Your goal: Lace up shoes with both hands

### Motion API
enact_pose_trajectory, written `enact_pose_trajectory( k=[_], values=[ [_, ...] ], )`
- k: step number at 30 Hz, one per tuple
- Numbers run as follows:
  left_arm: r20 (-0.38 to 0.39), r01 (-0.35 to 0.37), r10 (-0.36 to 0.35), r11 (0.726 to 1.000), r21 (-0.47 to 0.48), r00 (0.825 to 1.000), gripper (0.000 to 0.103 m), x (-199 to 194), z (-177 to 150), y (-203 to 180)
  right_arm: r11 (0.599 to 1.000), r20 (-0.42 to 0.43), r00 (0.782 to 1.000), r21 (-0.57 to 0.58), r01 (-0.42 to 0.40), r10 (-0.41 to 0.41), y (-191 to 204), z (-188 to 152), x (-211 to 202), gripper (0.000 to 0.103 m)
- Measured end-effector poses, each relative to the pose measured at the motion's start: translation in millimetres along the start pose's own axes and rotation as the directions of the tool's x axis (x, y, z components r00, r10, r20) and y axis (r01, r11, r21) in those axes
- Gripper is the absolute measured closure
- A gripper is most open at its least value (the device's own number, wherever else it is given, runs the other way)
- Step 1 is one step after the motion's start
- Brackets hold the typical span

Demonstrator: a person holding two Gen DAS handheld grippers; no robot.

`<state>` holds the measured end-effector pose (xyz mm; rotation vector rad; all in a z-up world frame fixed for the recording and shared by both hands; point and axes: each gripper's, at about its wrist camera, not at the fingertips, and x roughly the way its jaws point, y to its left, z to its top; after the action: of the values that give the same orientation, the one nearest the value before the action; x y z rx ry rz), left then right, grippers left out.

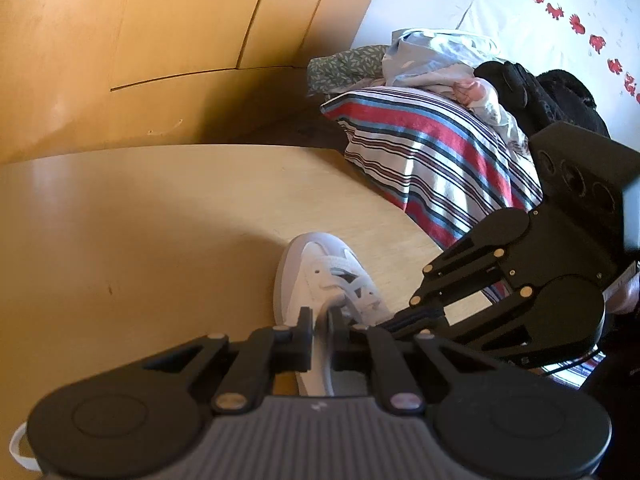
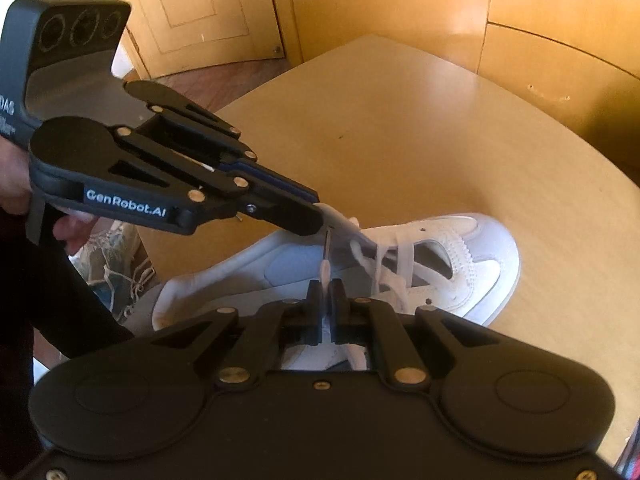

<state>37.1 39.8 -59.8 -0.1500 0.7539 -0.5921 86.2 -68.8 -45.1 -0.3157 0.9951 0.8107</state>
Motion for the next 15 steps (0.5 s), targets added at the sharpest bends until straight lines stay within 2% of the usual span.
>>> enact_pose_trajectory(
  k=[15],
  values=[
    [-0.006, 0.001, -0.001, 1.000, 0.023, 1.000, 0.095, -0.9, -0.6, 0.1, 0.999, 0.017, 1.000, 0.034, -0.009, 0.009, -4.1, -1.2, -0.4, 0.100]
  ],
)
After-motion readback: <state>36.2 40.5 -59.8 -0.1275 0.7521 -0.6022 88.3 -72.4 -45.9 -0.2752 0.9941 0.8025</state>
